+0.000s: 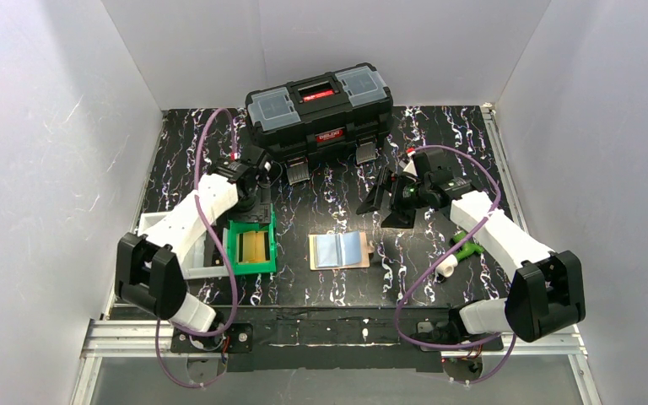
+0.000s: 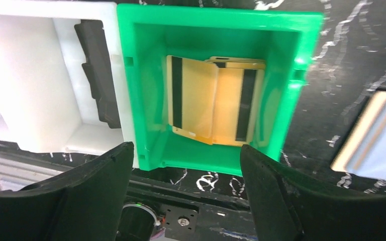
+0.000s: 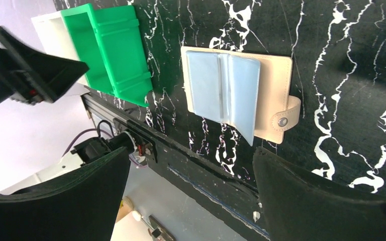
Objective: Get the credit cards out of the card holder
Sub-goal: Place the credit card in the storage box.
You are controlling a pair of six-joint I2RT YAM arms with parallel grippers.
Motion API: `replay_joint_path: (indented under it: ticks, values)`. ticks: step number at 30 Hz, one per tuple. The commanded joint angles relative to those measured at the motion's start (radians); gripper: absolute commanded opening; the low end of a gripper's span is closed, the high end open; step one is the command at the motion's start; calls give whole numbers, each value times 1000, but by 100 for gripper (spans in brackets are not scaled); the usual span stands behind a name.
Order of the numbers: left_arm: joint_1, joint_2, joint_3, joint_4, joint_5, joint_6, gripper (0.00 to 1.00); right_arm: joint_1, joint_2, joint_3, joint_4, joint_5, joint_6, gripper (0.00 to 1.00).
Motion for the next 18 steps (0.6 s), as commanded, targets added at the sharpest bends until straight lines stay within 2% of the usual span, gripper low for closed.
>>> replay_joint_path:
  ticks: [1, 12, 18]
  values:
    - [0, -94, 72, -23, 73, 12, 77, 26, 2, 38, -23, 61, -23, 98]
    - [1, -205, 65, 109, 433, -14, 83, 181, 109, 101, -50, 223, 10, 98]
    - [1, -214, 57, 150, 533, -37, 83, 279, 210, 169, -81, 325, 23, 98]
